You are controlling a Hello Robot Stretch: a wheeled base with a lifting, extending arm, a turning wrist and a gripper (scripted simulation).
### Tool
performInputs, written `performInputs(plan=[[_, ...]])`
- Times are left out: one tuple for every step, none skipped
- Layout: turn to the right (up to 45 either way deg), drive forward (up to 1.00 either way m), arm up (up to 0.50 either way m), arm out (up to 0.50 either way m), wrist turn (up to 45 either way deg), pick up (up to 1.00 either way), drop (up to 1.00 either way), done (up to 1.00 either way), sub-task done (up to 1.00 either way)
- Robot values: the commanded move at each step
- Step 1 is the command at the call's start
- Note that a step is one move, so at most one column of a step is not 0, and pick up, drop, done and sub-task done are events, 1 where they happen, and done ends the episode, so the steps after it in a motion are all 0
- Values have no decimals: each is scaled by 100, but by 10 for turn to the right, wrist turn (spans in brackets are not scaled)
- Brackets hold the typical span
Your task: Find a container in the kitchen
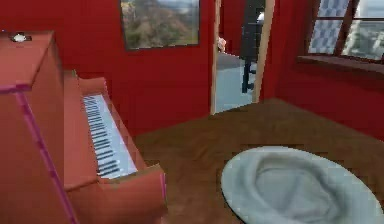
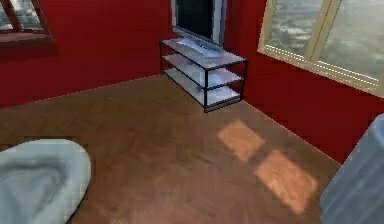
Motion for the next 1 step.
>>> performInputs(plan=[[450,0,0,0,0,0,0,0,0]])
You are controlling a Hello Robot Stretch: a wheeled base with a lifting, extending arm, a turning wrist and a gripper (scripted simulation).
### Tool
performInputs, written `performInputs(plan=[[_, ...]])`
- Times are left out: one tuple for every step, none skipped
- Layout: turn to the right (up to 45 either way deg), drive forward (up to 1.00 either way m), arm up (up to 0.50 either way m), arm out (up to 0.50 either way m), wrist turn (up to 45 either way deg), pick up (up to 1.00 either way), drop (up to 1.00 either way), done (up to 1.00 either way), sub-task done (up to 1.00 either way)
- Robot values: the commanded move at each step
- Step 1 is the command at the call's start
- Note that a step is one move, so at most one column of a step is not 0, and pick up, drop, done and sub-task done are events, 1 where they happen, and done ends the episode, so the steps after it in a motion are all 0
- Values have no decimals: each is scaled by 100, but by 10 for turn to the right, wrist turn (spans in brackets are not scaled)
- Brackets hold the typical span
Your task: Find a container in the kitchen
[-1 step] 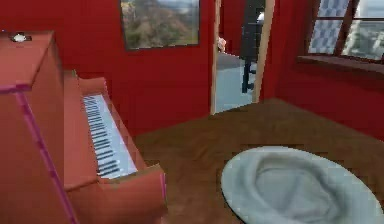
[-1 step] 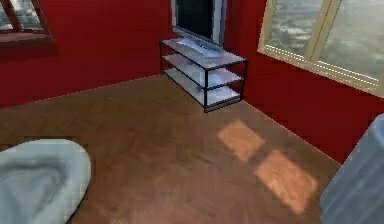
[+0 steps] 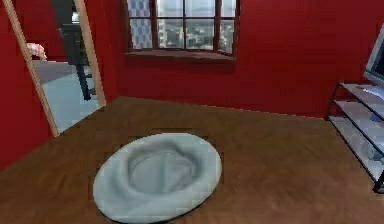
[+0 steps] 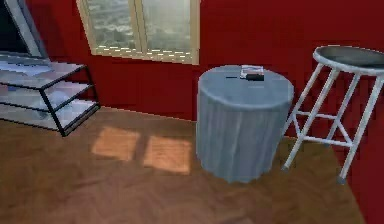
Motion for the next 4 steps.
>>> performInputs(plan=[[420,0,0,0,0,0,0,0,0],[0,100,0,0,0,0,0,0,0],[150,0,0,0,0,0,0,0,0],[0,20,0,0,0,0,0,0,0]])
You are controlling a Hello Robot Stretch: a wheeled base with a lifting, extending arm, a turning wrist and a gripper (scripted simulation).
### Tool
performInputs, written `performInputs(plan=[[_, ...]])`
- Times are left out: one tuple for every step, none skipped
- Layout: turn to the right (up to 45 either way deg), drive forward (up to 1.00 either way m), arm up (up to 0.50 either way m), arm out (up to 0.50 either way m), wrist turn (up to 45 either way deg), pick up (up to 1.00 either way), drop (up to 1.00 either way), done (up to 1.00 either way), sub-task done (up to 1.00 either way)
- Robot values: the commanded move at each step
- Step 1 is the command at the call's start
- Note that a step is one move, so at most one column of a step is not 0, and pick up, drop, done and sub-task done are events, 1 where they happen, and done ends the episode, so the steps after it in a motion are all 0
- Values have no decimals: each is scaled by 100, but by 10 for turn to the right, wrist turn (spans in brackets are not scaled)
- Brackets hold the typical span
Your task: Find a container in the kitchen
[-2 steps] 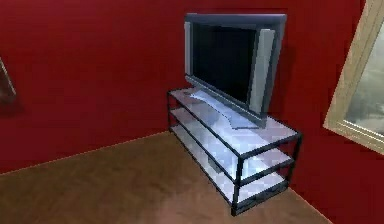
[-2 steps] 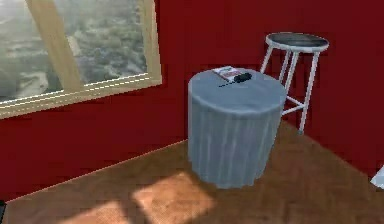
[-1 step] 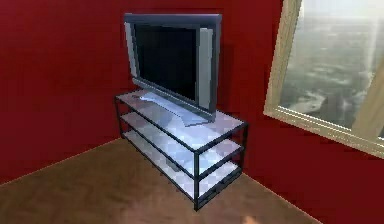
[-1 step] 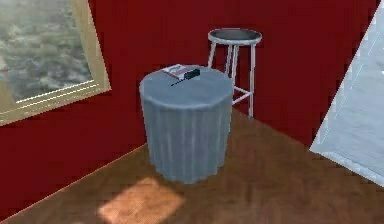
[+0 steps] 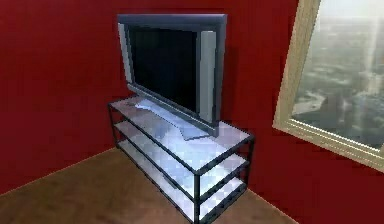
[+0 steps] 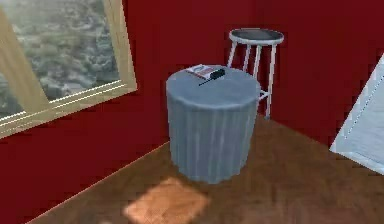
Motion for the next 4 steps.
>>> performInputs(plan=[[-390,0,0,0,0,0,0,0,0],[0,75,0,0,0,0,0,0,0],[-450,0,0,0,0,0,0,0,0],[-120,0,0,0,0,0,0,0,0]])
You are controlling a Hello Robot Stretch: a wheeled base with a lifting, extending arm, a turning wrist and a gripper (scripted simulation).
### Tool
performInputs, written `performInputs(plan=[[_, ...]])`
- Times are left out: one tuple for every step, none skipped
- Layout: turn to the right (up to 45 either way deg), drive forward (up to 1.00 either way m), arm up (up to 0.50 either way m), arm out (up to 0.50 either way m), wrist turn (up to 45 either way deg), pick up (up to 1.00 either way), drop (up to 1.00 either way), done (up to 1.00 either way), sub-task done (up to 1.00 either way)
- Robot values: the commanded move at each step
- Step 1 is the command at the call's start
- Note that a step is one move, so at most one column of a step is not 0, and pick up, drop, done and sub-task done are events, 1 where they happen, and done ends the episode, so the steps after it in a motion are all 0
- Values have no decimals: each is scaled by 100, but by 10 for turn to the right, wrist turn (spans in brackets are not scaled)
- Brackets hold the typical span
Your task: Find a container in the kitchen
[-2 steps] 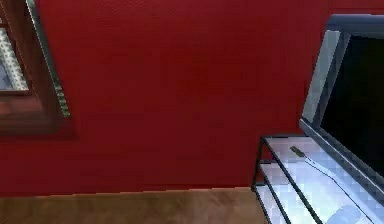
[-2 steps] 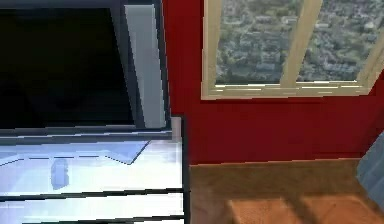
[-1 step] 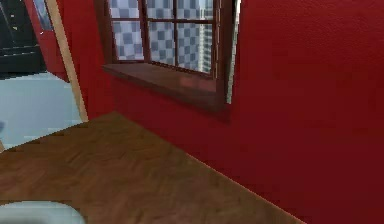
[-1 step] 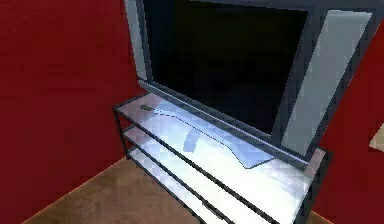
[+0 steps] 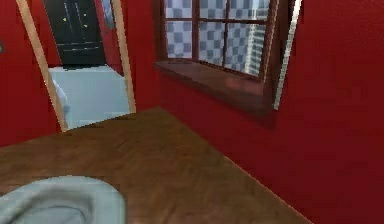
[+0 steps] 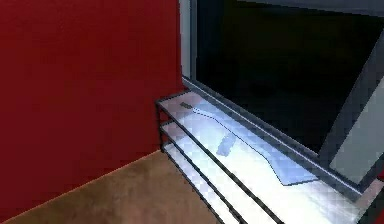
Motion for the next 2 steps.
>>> performInputs(plan=[[0,90,0,0,0,0,0,0,0],[150,0,0,0,0,0,0,0,0]])
